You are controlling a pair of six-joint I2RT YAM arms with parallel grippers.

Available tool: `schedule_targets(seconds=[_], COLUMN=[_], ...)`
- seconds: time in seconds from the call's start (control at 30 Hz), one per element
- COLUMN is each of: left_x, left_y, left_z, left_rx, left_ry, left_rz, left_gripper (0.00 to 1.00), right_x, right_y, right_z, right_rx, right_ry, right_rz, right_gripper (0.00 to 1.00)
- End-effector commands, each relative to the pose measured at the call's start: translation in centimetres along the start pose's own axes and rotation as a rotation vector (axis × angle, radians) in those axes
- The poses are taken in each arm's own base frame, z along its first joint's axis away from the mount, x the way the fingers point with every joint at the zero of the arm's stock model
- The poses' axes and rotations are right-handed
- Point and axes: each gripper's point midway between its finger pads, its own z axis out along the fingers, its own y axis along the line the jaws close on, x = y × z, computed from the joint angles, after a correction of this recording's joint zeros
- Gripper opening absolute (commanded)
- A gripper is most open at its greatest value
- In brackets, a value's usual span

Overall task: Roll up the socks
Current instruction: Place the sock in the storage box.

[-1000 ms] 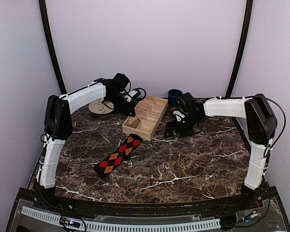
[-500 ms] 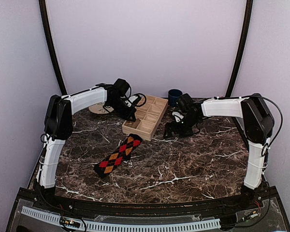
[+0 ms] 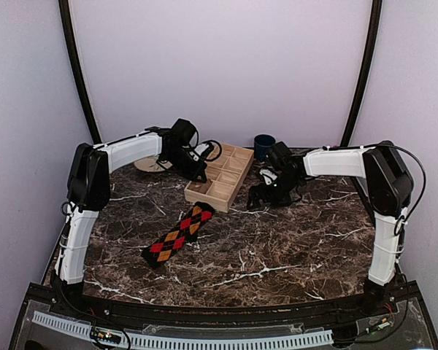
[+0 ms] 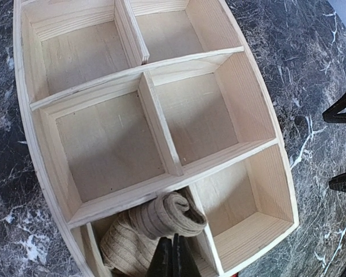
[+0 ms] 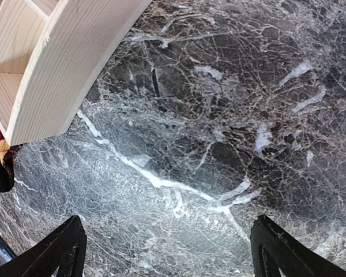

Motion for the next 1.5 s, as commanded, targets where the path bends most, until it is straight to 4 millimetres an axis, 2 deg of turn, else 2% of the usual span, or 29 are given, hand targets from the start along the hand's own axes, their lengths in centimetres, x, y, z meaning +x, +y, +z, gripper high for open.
schedule_targets(seconds=[0.0, 0.43, 0.73, 0.83, 0.97, 1.2, 1.33, 1.47], left_x=[0.5, 2.3, 3.2, 3.2, 1.3, -3.1, -5.1, -7.0], left_y=[-0.6, -1.2, -2.8, -3.2, -3.0, -2.6, -2.5, -3.0], left_z=[0.9, 3.6, 5.8, 6.0, 4.3, -1.1, -4.4, -9.1], left_rx=[0.027, 0.045, 0.090, 0.096, 0.054, -0.062, -0.120, -0.170], left_ry=[0.014, 0.074, 0.108, 0.108, 0.056, -0.086, -0.168, -0.282], left_rz=[0.002, 0.020, 0.035, 0.036, 0.040, 0.050, 0.044, 0.029], left_gripper=[0.00, 0.00, 0.00, 0.00, 0.09, 0.35, 0.39, 0.42], right_x=[-0.9, -1.1, -1.0, -1.0, -1.2, -2.1, -2.3, -2.3], right_y=[0.7, 0.6, 0.4, 0.4, 0.6, 0.8, 1.2, 2.3], right_z=[0.2, 0.8, 0.8, 0.7, 0.4, -0.5, -0.8, -1.7], right_rx=[-0.008, -0.006, -0.001, 0.000, -0.003, 0.000, 0.003, 0.040], right_ry=[-0.011, 0.004, 0.009, 0.008, -0.003, -0.039, -0.059, -0.094], right_rz=[-0.004, -0.009, -0.010, -0.012, -0.014, -0.019, -0.032, -0.102], right_gripper=[0.97, 0.97, 0.97, 0.97, 0.97, 0.97, 0.97, 0.97])
